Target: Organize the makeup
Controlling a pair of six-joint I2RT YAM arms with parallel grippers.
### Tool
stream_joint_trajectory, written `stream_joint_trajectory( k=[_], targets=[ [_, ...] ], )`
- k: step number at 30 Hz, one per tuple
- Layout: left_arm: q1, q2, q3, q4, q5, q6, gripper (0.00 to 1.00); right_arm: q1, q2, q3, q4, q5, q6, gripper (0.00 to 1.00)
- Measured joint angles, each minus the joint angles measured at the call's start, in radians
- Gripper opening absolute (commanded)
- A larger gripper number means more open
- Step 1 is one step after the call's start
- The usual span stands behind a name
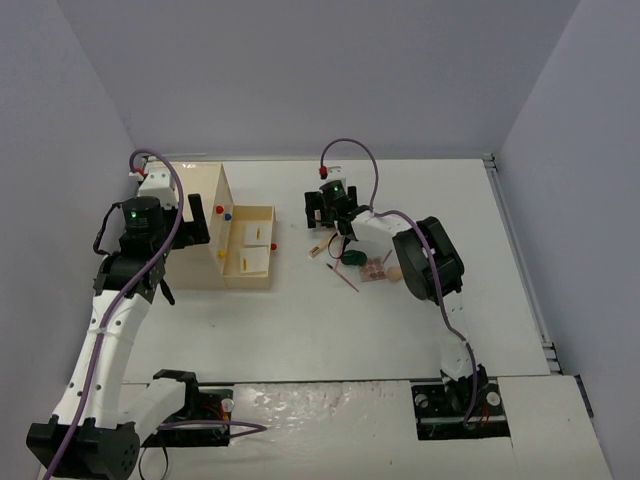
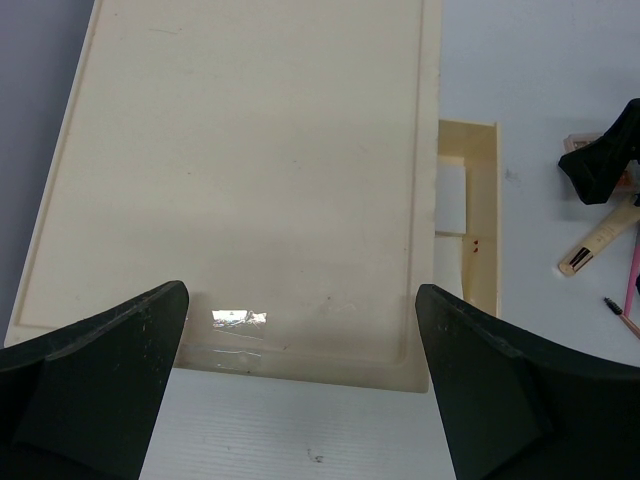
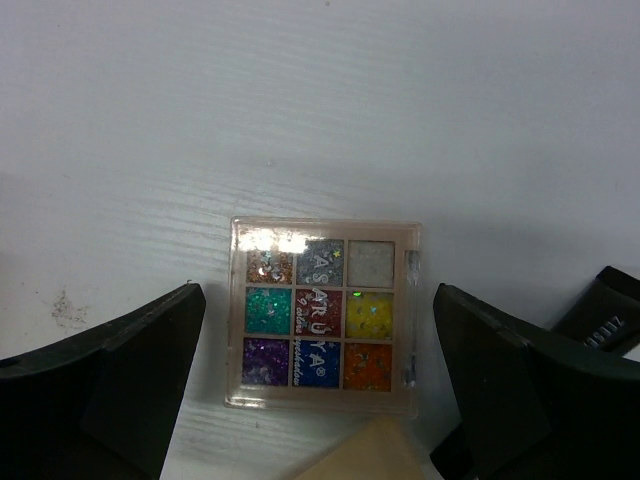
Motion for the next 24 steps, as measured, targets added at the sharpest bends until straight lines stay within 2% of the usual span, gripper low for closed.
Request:
stream_joint_trajectory(
  k=[2, 5, 11, 14, 18, 24],
  targets=[
    [0.0, 0.0, 0.0, 0.0, 0.001, 0.0, 0.97, 0.0, 0.001, 0.0, 0.001, 0.006, 0.001, 0.93],
    [0.0, 0.001, 0.0, 0.0, 0.003, 0.0, 0.97, 0.0, 0.002, 0.0, 0.002, 0.01, 0.001, 0.82],
    [0.0, 0.002, 0.0, 0.0, 0.002, 0.0, 0.97, 0.003, 0.002, 0.0, 0.001, 0.008, -0.016, 0.36],
    [0.0, 0.002, 0.0, 0.0, 0.002, 0.0, 0.97, 0.007, 0.002, 0.0, 0.004, -0.004, -0.039, 0.23],
    [0.0, 0.002, 0.0, 0.0, 0.002, 0.0, 0.97, 0.022, -0.015, -0.006, 0.0, -0.046, -0.092, 0.16],
    [0.0, 0.002, 0.0, 0.0, 0.002, 0.0, 0.97, 0.087, -0.116, -0.034, 0.004, -0.156, -0.243, 0.16]
  ],
)
